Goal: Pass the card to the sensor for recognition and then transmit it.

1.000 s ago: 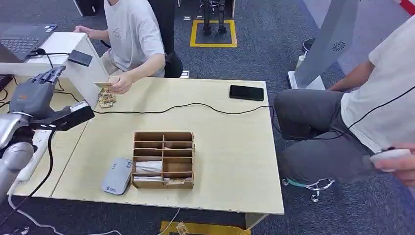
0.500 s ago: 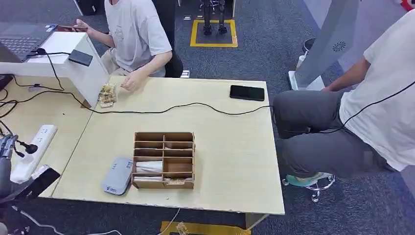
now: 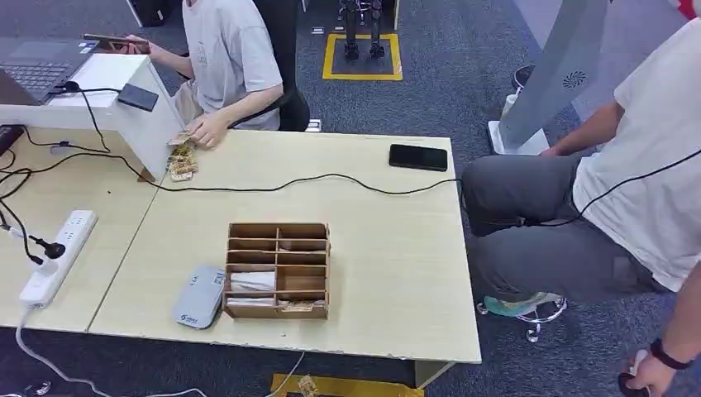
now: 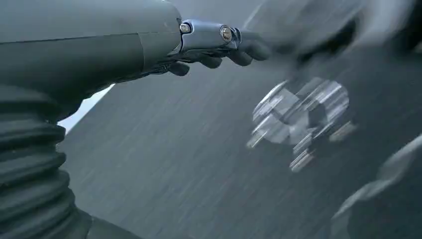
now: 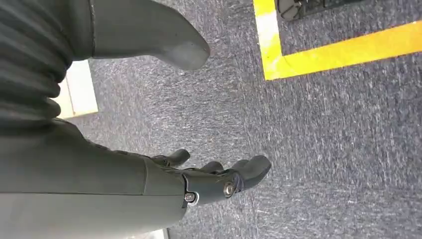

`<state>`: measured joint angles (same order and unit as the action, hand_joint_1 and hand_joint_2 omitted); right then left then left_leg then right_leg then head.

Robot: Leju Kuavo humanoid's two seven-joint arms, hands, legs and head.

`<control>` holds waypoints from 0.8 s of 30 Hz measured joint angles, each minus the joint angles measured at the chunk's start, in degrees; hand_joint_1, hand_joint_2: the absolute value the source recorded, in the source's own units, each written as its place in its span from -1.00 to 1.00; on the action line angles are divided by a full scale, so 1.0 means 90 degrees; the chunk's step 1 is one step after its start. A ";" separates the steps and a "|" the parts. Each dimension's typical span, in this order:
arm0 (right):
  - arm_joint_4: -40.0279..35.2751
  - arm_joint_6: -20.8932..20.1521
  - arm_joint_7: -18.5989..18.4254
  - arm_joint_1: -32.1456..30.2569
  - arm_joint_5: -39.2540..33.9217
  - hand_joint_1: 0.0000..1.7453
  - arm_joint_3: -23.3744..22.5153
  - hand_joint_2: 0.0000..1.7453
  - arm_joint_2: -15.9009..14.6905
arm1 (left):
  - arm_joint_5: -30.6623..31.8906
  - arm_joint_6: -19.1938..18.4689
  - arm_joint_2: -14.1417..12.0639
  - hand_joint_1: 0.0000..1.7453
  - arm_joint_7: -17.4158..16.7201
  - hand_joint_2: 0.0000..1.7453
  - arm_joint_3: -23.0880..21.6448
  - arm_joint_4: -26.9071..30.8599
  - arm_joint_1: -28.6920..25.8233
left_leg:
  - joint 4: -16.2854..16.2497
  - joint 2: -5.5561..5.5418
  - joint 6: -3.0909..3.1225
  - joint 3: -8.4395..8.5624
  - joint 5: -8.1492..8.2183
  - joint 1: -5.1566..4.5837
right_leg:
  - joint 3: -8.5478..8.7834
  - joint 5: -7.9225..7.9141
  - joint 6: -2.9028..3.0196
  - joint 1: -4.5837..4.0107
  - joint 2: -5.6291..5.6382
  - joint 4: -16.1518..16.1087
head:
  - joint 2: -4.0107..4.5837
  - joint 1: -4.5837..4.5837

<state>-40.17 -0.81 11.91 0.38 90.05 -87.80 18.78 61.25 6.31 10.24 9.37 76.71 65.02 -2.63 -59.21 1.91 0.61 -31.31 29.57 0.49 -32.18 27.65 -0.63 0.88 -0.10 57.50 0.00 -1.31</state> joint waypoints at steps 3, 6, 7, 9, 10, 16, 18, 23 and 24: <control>0.0014 0.0066 -0.0002 0.0010 -0.0012 -1.00 -0.0024 1.00 -0.0002 | -0.0143 0.0284 0.0409 -1.00 -0.0452 1.00 0.0508 -0.0683 0.0189 | -0.0003 -0.0010 0.0002 0.0000 0.0001 -0.0003 | 0.0002 0.0000 -0.0002 0.0003 -0.0008 -0.0001 | 0.0000 0.0000; 0.0066 0.0061 -0.0007 0.0006 -0.0280 -1.00 0.0170 1.00 -0.0039 | -0.0353 0.0486 0.0614 -1.00 -0.0577 1.00 0.0558 -0.1210 0.0251 | -0.0004 -0.0010 0.0003 0.0002 0.0001 -0.0003 | 0.0002 -0.0002 -0.0003 0.0003 -0.0008 -0.0001 | 0.0000 0.0000; 0.0087 0.0063 -0.0010 0.0007 -0.0412 -1.00 0.0262 1.00 -0.0051 | -0.0444 0.0491 0.0643 -1.00 -0.0606 1.00 0.0558 -0.1347 0.0284 | -0.0004 -0.0010 0.0003 0.0004 0.0001 -0.0004 | 0.0002 -0.0002 -0.0003 0.0004 -0.0008 -0.0001 | 0.0000 -0.0007; 0.0124 0.0061 -0.0029 0.0008 -0.0634 -1.00 0.0433 1.00 -0.0087 | -0.0591 0.0489 0.0660 -1.00 -0.0616 1.00 0.0548 -0.1537 0.0338 | -0.0004 -0.0010 0.0002 0.0008 0.0001 -0.0002 | 0.0004 -0.0002 -0.0003 0.0002 -0.0008 -0.0001 | 0.0000 -0.0002; 0.0143 0.0063 -0.0046 0.0003 -0.0783 -1.00 0.0552 1.00 -0.0114 | -0.0704 0.0481 0.0665 -1.00 -0.0618 1.00 0.0519 -0.1646 0.0347 | -0.0004 -0.0009 0.0002 0.0010 0.0000 -0.0002 | 0.0004 -0.0002 -0.0002 0.0002 -0.0007 -0.0001 | 0.0000 -0.0005; 0.0255 0.0063 -0.0141 -0.0044 -0.1445 -1.00 0.1139 1.00 -0.0250 | -0.1123 0.0433 0.0653 -1.00 -0.0628 -1.00 0.0108 -0.1972 0.0338 | -0.0003 -0.0009 0.0001 0.0011 -0.0003 0.0003 | 0.0005 -0.0002 -0.0001 -0.0002 -0.0007 0.0001 | 0.0000 -0.0002; 0.0299 0.0063 -0.0160 -0.0068 -0.1693 -1.00 0.1370 -1.00 -0.0301 | -0.1293 0.0416 0.0628 -1.00 -0.0633 -1.00 -0.0106 -0.2071 0.0332 | -0.0003 -0.0009 0.0001 0.0010 -0.0003 0.0003 | 0.0005 -0.0002 -0.0001 -0.0003 -0.0007 0.0001 | 0.0000 -0.0005; 0.0415 0.0063 -0.0277 -0.0149 -0.2493 -1.00 0.2093 -1.00 -0.0452 | -0.1822 0.0302 0.0522 -1.00 -0.0691 -1.00 -0.0781 -0.2314 0.0287 | -0.0003 -0.0009 0.0002 0.0009 -0.0003 0.0003 | 0.0007 -0.0002 -0.0002 -0.0002 -0.0007 0.0001 | 0.0000 -0.0003; 0.0440 0.0063 -0.0284 -0.0167 -0.2631 -1.00 0.2225 -1.00 -0.0471 | -0.1914 0.0294 0.0499 -1.00 -0.0696 -1.00 -0.0900 -0.2351 0.0273 | -0.0003 -0.0009 0.0002 0.0009 -0.0003 0.0002 | 0.0007 -0.0002 -0.0002 -0.0002 -0.0007 0.0001 | 0.0000 -0.0002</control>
<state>-36.22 -0.24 9.35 -1.13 66.37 -67.77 14.53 44.02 8.96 14.73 3.10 68.60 43.87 -0.17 -59.24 1.83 0.63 -31.23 29.54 0.51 -32.12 27.63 -0.64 0.86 -0.16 57.51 0.00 -1.33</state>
